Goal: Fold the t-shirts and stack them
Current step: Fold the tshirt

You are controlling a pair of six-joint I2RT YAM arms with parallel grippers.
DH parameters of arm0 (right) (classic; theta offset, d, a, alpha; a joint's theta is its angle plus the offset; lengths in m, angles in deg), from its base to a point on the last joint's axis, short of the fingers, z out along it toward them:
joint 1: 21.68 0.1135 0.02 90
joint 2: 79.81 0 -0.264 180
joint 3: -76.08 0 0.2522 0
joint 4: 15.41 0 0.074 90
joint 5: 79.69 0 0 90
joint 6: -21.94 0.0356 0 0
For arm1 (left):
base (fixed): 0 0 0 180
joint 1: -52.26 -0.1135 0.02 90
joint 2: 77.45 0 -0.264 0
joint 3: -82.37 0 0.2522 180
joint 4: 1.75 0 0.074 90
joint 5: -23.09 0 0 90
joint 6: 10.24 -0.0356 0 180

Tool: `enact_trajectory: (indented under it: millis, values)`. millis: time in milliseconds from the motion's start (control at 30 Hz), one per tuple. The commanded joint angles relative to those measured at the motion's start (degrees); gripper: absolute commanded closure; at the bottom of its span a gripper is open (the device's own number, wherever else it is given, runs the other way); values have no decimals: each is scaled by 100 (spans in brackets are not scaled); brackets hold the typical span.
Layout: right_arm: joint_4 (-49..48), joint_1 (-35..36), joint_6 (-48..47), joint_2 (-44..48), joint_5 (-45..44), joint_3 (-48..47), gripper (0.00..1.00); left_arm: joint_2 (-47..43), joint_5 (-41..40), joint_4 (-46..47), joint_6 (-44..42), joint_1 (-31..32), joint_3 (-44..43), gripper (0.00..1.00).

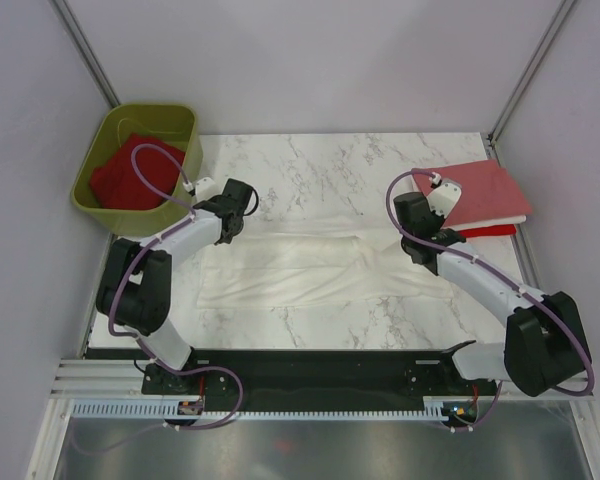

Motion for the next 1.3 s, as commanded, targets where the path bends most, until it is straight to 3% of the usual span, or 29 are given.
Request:
enact_trajectory:
  millis: [0, 1267]
  values:
    - [-55, 33, 79, 275, -63, 140, 98, -297, -382, -6, 333, -56, 163, 98]
    - [-81, 42, 351, 1013, 368, 1292, 96, -781, -189, -217, 553, 5, 796, 97]
